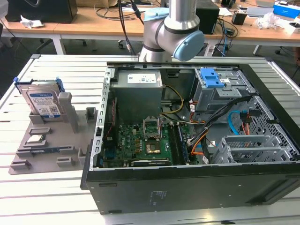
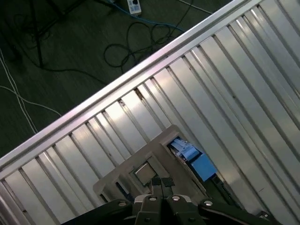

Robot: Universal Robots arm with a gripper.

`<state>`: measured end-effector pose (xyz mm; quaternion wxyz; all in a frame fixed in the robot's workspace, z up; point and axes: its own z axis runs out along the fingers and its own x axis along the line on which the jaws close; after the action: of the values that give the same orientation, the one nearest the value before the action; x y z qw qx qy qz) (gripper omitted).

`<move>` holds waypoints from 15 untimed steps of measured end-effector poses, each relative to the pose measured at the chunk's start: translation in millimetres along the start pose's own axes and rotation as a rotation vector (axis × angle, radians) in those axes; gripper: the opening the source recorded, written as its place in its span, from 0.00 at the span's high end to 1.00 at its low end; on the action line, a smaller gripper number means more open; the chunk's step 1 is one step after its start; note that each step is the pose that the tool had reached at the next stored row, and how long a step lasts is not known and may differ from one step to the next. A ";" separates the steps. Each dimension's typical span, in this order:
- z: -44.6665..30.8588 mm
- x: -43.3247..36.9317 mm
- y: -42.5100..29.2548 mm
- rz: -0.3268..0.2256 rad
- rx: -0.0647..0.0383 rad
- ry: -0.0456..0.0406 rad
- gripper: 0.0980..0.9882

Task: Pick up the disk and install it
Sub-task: 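Pick up the disk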

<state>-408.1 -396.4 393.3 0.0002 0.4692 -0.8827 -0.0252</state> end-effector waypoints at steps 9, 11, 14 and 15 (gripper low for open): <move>0.0 0.0 0.0 -0.119 -0.003 0.0054 0.99; 0.0 0.0 0.0 -0.146 -0.003 0.0065 0.99; 0.0 0.0 -0.1 -0.202 -0.005 0.0091 0.99; 0.0 0.0 0.0 -0.223 -0.005 0.0101 0.99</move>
<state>-408.1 -396.5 393.3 0.0030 0.5646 -0.8250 -0.0251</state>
